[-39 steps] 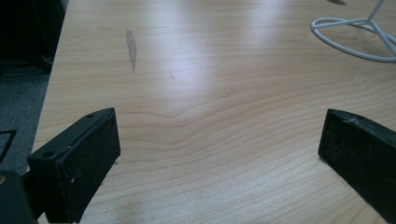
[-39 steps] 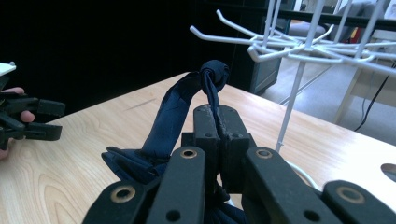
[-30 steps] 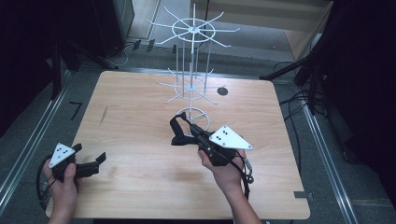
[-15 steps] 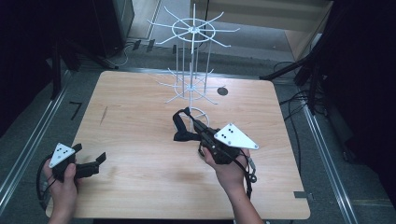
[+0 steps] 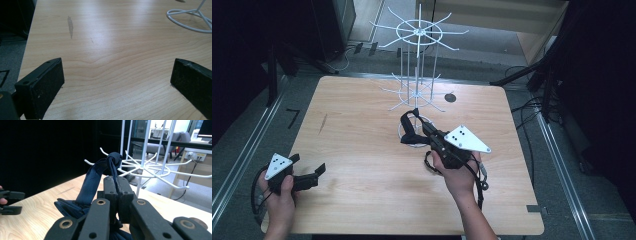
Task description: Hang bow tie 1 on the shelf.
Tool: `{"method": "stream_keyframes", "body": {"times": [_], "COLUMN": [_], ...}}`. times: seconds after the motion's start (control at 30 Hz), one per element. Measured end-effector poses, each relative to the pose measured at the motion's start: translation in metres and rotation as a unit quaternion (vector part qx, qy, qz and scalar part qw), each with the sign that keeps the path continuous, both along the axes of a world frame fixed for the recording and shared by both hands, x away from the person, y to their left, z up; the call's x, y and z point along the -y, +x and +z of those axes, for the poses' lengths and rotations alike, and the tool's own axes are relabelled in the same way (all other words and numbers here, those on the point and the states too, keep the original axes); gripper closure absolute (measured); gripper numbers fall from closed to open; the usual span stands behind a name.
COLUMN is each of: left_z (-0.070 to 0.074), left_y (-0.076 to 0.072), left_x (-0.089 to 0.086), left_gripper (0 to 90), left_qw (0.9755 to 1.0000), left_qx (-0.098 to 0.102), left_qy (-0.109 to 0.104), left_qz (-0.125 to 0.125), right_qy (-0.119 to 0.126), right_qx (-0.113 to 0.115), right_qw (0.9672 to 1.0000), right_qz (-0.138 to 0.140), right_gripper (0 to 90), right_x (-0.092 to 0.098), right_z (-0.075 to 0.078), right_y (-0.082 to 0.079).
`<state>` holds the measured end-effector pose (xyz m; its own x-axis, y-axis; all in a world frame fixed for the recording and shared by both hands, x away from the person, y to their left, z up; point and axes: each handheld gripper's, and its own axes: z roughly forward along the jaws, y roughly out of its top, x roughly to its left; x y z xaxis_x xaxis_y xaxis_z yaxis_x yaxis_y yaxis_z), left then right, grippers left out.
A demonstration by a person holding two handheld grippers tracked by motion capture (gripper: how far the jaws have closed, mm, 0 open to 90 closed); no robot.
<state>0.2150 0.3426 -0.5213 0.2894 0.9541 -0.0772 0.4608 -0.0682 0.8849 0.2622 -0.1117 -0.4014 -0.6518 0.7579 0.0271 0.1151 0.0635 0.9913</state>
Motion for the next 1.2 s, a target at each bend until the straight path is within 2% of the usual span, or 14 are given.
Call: {"method": "stream_keyframes", "body": {"times": [0.63, 1.2], "left_z": [0.000, 0.000], "left_y": [0.000, 0.000], "left_x": [0.000, 0.001], "left_gripper": [0.0, 0.0], "left_qw": [1.0000, 1.0000], "left_qx": [0.000, 0.000], "left_qy": [-0.001, -0.001], "left_qz": [0.000, -0.001], "right_qy": [0.001, -0.022], "right_qx": [-0.015, -0.032], "right_qw": [0.9993, 0.9983], "right_qz": [-0.034, -0.044], "right_gripper": [88.8, 86.6], "right_x": [-0.007, -0.018], "right_z": [-0.012, -0.029], "right_y": [0.028, 0.040]}}
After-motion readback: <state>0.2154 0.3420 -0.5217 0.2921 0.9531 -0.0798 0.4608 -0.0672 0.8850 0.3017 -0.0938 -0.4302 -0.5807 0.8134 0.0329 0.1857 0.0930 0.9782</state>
